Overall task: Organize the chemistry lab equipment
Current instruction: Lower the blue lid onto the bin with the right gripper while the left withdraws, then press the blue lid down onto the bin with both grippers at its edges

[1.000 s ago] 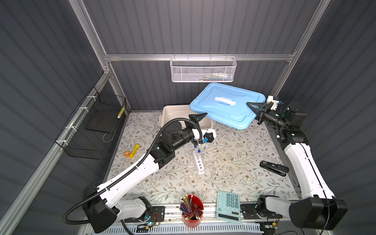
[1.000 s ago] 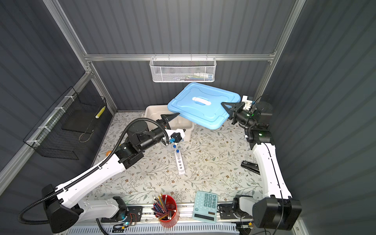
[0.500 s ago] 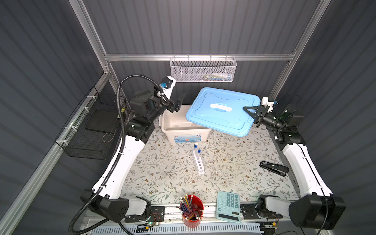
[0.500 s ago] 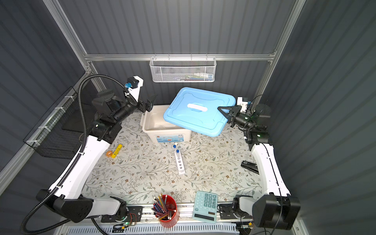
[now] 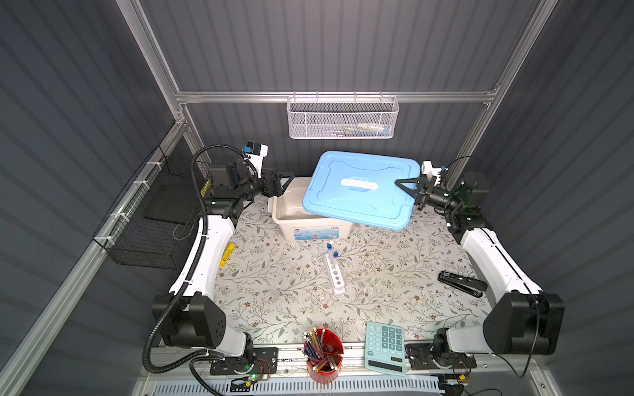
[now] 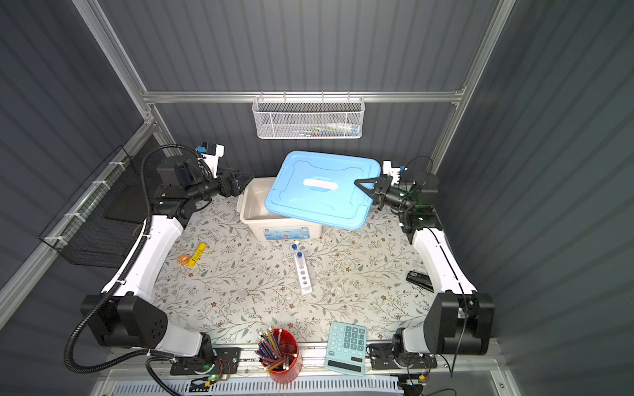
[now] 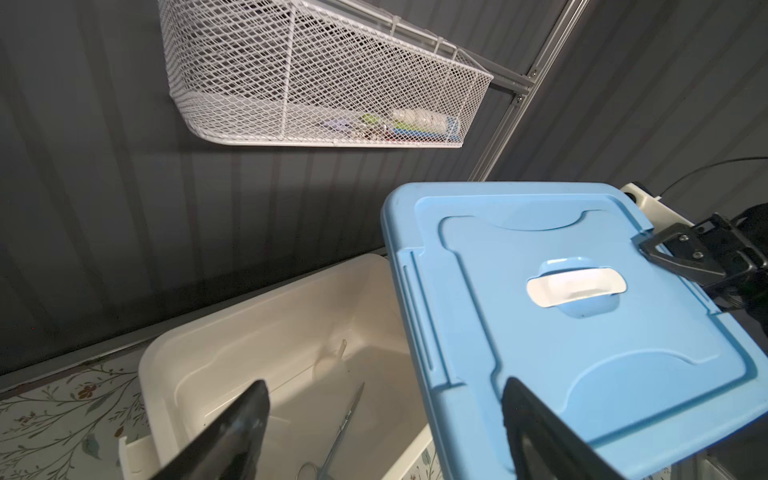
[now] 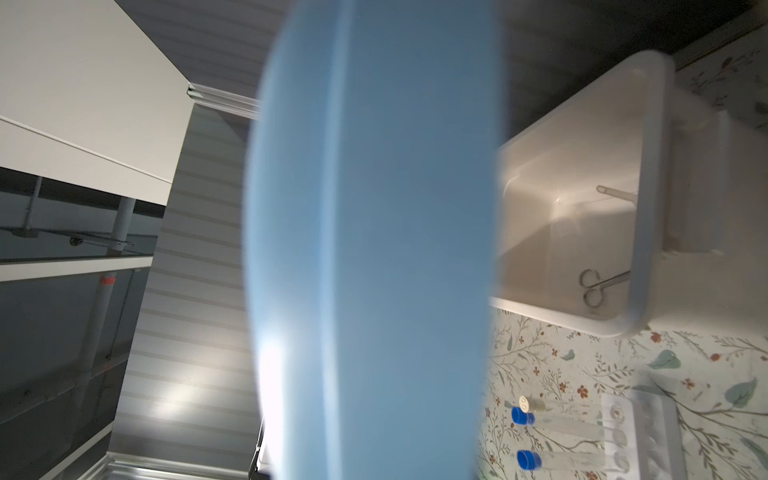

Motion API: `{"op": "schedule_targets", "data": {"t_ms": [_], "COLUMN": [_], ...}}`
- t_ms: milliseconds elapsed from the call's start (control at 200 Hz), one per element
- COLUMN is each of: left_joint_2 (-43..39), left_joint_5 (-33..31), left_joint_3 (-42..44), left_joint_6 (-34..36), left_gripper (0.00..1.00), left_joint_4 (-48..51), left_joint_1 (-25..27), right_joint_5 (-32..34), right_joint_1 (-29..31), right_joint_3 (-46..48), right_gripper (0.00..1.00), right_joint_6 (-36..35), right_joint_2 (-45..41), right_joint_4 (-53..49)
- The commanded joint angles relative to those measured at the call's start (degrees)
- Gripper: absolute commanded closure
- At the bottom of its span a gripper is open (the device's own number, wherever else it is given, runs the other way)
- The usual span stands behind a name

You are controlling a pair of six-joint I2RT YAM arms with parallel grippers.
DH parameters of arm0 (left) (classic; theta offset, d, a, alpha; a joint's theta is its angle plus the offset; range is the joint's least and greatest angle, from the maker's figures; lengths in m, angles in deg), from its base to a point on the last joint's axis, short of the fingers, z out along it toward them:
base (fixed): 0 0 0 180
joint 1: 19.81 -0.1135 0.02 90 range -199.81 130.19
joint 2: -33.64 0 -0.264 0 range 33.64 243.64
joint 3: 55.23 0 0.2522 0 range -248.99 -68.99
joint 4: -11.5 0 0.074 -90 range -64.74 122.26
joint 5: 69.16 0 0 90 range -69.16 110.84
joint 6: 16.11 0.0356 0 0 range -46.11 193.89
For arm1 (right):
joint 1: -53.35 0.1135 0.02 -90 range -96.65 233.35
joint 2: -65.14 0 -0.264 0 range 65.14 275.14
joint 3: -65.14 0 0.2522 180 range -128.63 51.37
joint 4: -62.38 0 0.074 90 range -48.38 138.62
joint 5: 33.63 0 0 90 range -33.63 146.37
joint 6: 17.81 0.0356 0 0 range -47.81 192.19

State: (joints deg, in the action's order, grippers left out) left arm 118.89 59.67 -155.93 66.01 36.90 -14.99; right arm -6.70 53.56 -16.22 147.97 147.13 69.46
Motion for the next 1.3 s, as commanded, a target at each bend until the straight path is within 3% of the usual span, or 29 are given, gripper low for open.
{"op": "schedule_targets", "data": {"t_ms": [0, 420, 700, 1296], "left_joint_2": [-0.11, -2.41, -2.55, -1.4], "left_joint_5": [0.21, -6.1, -8.49, -9.3], "left_joint_3": [-0.09, 2.54, 3.26, 4.06], "left_joint_6": [0.39, 2.95, 4.09, 4.89], "left_gripper": [0.12, 0.12, 0.13, 0.15], "left_joint_4": [2.09, 3.83, 4.14, 3.92], "left_joint_1": [0.02, -0.77, -0.78, -0.78], "right_joint_5": [-1.87, -4.44, -3.78, -3.79], "right_joint_1": [2.89, 10.65, 12.09, 12.96], "right_joint_3": [-3.62, -17.84, -25.7, -33.0], "right_gripper": [0.91, 0.93, 0.92, 0.93], "right_joint_6": [-1.39, -1.8, -8.45, -3.37], "right_joint_2": [3.21, 23.04, 30.71, 41.23], "right_joint_4": [4.5, 6.99, -3.02, 0.52]}}
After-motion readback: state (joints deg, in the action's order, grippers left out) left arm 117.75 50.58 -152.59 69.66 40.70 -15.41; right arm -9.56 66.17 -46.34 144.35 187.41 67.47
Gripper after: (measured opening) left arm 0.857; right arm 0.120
